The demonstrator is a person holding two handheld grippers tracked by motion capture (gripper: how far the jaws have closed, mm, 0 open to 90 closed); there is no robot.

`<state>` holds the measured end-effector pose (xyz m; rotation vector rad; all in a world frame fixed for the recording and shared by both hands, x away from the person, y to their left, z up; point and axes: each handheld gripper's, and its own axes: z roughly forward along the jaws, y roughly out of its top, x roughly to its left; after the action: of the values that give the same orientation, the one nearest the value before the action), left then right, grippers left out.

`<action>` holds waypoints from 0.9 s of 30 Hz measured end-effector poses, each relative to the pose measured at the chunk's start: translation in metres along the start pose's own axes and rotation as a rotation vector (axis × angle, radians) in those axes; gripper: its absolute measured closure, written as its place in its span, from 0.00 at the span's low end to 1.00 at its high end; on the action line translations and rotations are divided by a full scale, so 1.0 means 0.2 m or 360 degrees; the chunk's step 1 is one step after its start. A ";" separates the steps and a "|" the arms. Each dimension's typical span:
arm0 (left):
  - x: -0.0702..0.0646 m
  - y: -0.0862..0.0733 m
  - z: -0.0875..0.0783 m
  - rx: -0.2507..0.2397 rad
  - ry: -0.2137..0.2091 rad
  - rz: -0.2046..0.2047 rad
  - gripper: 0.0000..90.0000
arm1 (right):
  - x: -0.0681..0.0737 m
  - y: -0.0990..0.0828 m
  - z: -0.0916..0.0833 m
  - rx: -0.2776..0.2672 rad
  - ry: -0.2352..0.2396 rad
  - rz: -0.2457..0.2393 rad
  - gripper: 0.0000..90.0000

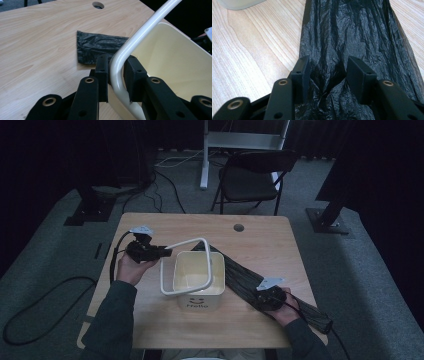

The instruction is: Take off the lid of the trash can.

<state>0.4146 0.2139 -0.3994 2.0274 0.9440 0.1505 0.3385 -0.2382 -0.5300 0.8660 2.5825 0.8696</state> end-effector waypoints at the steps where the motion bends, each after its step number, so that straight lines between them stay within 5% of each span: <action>1: 0.00 0.00 -0.01 0.0000 0.0005 -0.0003 0.83 | 0.00 0.00 0.00 0.0000 0.0000 0.0000 0.59; 27: 0.20 -0.21 -0.25 0.0026 0.0081 0.0069 0.83 | 0.00 0.00 0.00 -0.0004 0.0002 0.0009 0.59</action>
<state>0.3966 0.2877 -0.4099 2.0681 0.9362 0.2195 0.3386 -0.2388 -0.5303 0.8726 2.5809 0.8747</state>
